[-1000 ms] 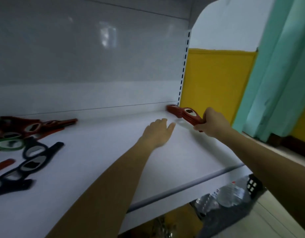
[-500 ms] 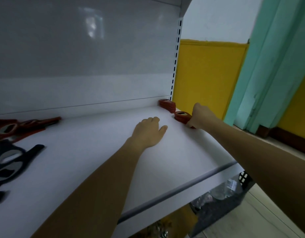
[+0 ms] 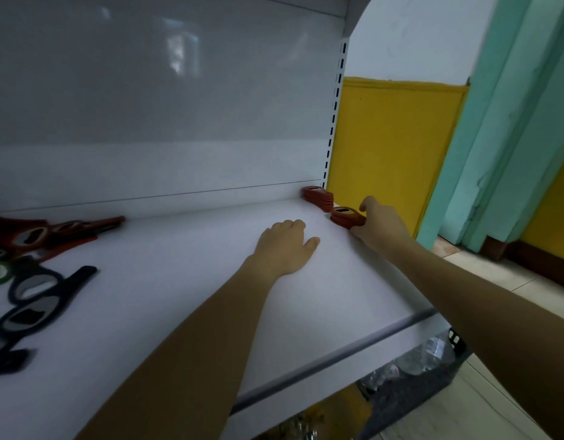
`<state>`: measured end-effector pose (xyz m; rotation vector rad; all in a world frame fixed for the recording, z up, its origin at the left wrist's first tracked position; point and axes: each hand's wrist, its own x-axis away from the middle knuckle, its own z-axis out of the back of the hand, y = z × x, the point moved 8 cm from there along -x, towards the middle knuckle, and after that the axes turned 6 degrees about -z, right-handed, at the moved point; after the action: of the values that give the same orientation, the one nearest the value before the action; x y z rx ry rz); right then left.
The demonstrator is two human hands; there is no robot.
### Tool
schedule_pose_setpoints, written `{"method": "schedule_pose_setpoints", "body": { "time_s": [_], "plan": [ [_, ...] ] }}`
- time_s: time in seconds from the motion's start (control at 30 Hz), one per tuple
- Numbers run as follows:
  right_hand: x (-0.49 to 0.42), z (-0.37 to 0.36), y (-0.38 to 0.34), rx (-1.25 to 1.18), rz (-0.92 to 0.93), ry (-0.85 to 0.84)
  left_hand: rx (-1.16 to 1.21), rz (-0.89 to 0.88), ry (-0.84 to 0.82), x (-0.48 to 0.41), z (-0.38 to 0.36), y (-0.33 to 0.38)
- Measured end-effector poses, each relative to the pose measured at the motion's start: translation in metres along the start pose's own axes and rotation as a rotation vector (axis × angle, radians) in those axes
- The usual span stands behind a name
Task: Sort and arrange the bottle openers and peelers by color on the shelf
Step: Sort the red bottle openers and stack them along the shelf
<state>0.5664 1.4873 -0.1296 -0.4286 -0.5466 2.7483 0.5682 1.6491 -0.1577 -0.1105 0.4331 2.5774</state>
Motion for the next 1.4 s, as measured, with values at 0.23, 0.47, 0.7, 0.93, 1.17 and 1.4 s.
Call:
{"method": "schedule_pose_setpoints", "body": {
  "time_s": [0.23, 0.47, 0.7, 0.93, 1.17, 1.4],
  "plan": [
    [0.013, 0.006, -0.008, 0.135, 0.032, 0.069, -0.067, 0.016, 0.028, 0.009, 0.008, -0.005],
    [0.075, -0.009, -0.099, 0.063, 0.537, 0.124, -0.223, 0.009, 0.022, 0.060, 0.047, -0.054],
    [0.132, -0.060, -0.228, -0.137, 0.768, -0.162, -0.289, 0.169, 0.062, 0.152, 0.131, -0.164],
    [0.152, -0.104, -0.317, -0.233, 0.808, -0.268, -0.248, 0.366, 0.078, 0.222, 0.167, -0.250],
    [0.107, -0.133, -0.361, -0.354, 0.580, -0.312, -0.193, 0.394, 0.062, 0.192, 0.168, -0.284],
    [0.093, -0.165, -0.380, -0.365, 0.405, -0.356, -0.262, 0.390, 0.028, 0.186, 0.151, -0.306]
  ]
}}
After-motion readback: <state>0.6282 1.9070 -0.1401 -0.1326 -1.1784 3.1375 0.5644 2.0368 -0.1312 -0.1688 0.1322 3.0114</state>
